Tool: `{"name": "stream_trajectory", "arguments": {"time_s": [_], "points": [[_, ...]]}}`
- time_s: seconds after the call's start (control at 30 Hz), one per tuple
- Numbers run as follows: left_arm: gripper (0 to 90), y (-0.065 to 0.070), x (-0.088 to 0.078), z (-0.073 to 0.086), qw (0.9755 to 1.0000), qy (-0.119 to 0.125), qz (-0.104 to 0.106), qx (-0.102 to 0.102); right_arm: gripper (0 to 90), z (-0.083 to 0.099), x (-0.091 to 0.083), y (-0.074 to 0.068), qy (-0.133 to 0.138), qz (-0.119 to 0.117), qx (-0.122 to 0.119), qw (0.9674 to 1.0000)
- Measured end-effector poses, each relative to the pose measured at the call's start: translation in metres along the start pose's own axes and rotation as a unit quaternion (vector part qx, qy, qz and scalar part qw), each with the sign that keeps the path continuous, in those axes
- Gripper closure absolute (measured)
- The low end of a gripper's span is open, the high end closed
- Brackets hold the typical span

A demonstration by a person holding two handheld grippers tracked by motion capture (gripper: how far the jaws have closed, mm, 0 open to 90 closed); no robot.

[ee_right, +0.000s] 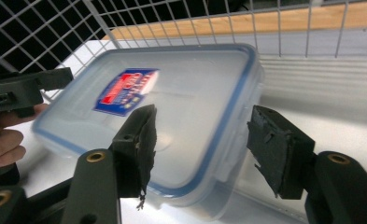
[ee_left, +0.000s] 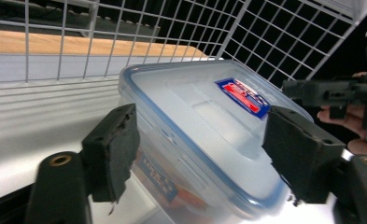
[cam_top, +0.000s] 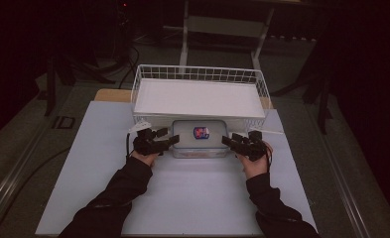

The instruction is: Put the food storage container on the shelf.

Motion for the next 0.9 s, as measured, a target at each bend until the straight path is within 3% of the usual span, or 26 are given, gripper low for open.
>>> {"name": "stream_trajectory", "arguments": {"time_s": [0.2, 0.33, 0.4, 0.47, 0.53, 0.63, 0.8, 0.9], "points": [[15.4, 0.010, -0.018, -0.003, 0.9995, -0.019, 0.006, 0.024, 39.2, -0.003, -0.010, -0.021, -0.006, -0.023, -0.020, 0.9995], [11.9, 0.016, -0.033, -0.006, 0.9994, -0.022, 0.010, 0.024, 42.2, -0.001, -0.011, -0.036, -0.021, -0.042, -0.035, 0.9983], [8.5, 0.020, -0.037, -0.007, 0.9991, -0.033, 0.001, 0.024, 43.1, 0.002, -0.011, -0.042, -0.024, -0.048, -0.042, 0.9977], [5.2, 0.025, -0.042, -0.007, 0.9989, -0.034, -0.003, 0.032, 43.7, 0.004, -0.010, -0.048, -0.029, -0.058, -0.041, 0.9971], [2.1, 0.029, -0.046, -0.006, 0.9989, -0.039, 0.001, 0.027, 44.5, 0.008, -0.008, -0.054, -0.033, -0.063, -0.041, 0.9966], [1.1, 0.035, -0.051, -0.008, 0.9988, -0.041, 0.009, 0.023, 50.7, 0.015, -0.006, -0.063, -0.041, -0.072, -0.049, 0.9953], [0.0, 0.044, -0.065, -0.010, 0.9989, -0.034, 0.026, 0.019, 60.5, 0.026, 0.002, -0.070, -0.068, -0.097, -0.042, 0.9920], [0.0, 0.048, -0.072, -0.006, 0.9987, -0.042, 0.024, 0.018, 66.4, 0.031, 0.006, -0.071, -0.073, -0.094, -0.048, 0.9917]]}}
Point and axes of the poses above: each handheld gripper's, and its own axes: x roughly forward along the jaws, z roughly out of its underside, y roughly to its right, the point moved 2 cm from there along x, roughly forward along the jaws, and after that the axes turned 7 degrees about y, right-handed, at the moved point
